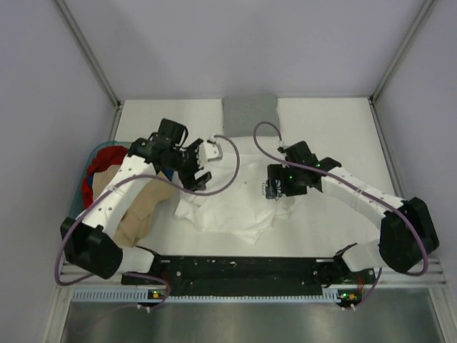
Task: Fold and stack the t-shirts
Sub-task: Flatten out the tshirt
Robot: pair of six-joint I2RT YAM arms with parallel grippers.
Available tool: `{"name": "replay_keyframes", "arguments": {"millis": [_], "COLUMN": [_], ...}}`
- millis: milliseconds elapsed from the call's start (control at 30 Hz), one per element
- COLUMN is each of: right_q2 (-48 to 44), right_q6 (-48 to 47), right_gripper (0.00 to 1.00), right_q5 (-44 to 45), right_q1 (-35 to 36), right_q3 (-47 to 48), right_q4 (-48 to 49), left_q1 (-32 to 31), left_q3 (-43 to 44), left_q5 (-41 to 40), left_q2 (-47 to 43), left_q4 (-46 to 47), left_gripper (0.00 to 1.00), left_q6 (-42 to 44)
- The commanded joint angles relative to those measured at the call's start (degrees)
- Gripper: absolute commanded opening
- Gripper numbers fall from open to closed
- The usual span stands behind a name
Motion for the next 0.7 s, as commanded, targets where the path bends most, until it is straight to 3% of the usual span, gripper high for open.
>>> {"name": "replay_keyframes", "arguments": {"millis": [0,133,233,300,400,500,533,600,633,667], "right_q2": [4.8,8.4,11.1,12.8,12.4,7.8,5.7,2.0,0.4,-1.0], "right_q6": [5.0,6.4,7.6,8.2,9.3,9.0,8.7,7.0,6.1,4.9], "right_gripper": [0.80,0.78,0.70,0.56,0.24,0.00,0.00,0.00,0.00,0.00], "right_q5": [2.1,-0.7,-2.0,-0.3,-0.3,-0.3,0.0,0.0,-0.1,-0.2], "right_q1": [2.3,2.3,2.3,1.9,-0.7,-4.5,-6.0,-8.7,-10.1,-11.4], "right_q3": [-3.1,-4.8,-5.4,-5.2,-6.3,-7.6,-7.6,-6.2,-5.1,-3.3], "right_q4": [1.9,9.9,16.1,16.7,17.9,18.0,17.8,16.1,14.7,13.1], "left_q1": [-1.2,-1.1,-1.2,-1.3,-1.3,-1.2,-1.3,-1.3,-1.2,-1.2], "left_q3": [-16.1,-25.4,-29.2,-30.1,-29.1,-28.6,-28.1,-25.6,-23.0,-20.7], "left_q5": [-5.0,-13.0,-14.2,-14.9,-14.4,-13.5,-13.4,-14.1,-14.8,-16.1], "left_q2": [-6.5,-6.8,-5.1,-3.1,0.7,2.8,3.1,3.7,3.8,3.8], "left_q4": [-7.2,0.2,7.2,10.6,8.5,7.5,7.5,7.2,7.1,7.2], "left_gripper": [0.90,0.93,0.95,0.95,0.87,0.65,0.53,0.08,0.00,0.00], "left_q6": [14.2,12.2,10.5,8.3,7.1,6.6,6.1,4.4,3.1,1.9]}}
